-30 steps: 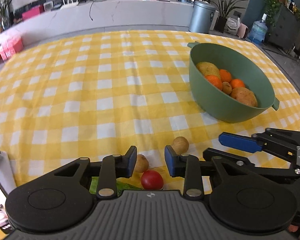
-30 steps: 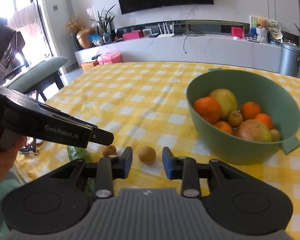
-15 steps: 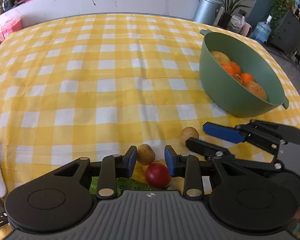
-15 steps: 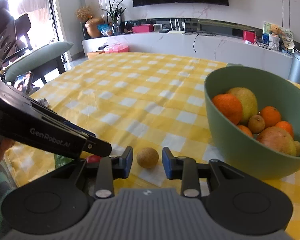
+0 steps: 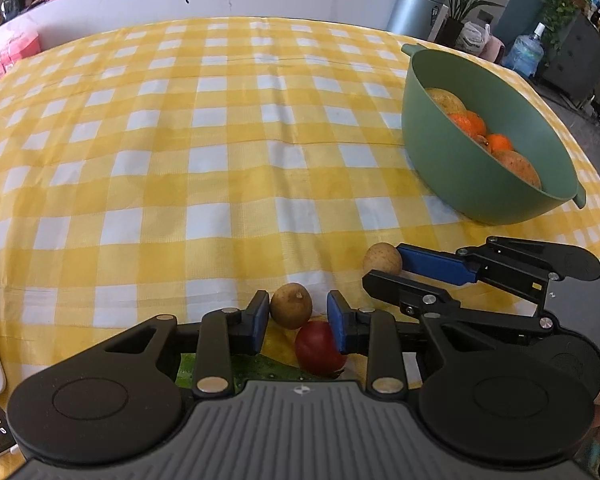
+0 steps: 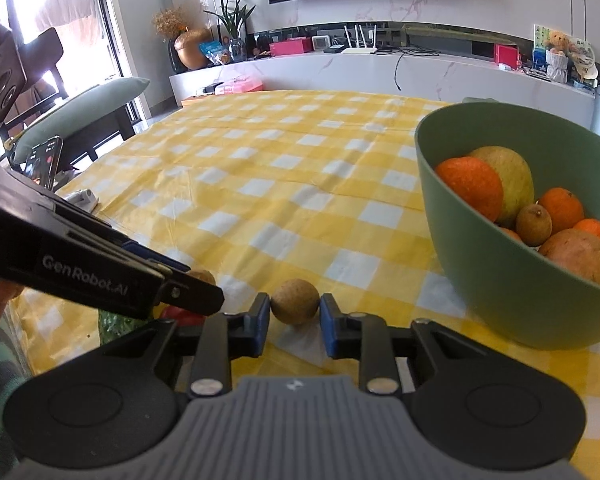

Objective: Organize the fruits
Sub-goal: 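Grasp a kiwi with the left tool while the right tool grasps another kiwi, then carry both held kiwis over the colander and lower them in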

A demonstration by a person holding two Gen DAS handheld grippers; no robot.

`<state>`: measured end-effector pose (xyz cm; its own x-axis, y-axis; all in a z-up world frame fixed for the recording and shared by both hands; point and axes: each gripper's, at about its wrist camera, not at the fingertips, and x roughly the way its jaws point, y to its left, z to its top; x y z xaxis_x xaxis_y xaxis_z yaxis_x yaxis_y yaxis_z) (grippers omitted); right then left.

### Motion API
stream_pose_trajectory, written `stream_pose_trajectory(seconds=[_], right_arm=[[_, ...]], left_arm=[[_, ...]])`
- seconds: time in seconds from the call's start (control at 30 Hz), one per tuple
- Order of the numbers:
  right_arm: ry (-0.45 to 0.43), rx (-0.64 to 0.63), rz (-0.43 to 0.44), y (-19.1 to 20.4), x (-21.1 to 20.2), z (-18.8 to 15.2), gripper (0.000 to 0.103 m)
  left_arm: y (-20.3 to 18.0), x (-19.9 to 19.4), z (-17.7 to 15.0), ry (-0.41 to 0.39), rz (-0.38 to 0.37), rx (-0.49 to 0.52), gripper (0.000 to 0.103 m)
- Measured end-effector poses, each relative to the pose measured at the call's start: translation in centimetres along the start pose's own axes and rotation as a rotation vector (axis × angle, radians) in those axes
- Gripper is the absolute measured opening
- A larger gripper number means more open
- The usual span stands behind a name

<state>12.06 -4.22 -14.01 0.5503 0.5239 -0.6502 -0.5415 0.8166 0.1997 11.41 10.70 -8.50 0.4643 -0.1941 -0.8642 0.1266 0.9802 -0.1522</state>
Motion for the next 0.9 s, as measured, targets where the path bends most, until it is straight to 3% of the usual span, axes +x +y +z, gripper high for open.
stream_pose_trajectory(seconds=[0.13, 0.4, 0.67, 0.9], right_arm=[[-0.002, 0.004, 0.005, -0.1, -0.1, -0.1, 0.023], [-0.031, 0.015, 0.003, -0.3, -1.0, -0.1, 0.023], [-0.095, 0.011, -0.039, -0.4, -3.6, 0.2, 0.023], [-0.202, 0.013, -0.135, -1.4, -7.7, 1.0, 0.023]], left_arm=[[0.4, 0.3, 0.1, 0.006, 0.002, -0.017, 0.026], [-0.3, -0.2, 0.1, -0.032, 0.022, 0.012, 0.026], [-1.5, -2.4, 1.1, -0.136, 0.025, 0.009, 0.026], [-4.5, -5.3, 2.9, -0.269, -0.022, 0.034, 0.026]])
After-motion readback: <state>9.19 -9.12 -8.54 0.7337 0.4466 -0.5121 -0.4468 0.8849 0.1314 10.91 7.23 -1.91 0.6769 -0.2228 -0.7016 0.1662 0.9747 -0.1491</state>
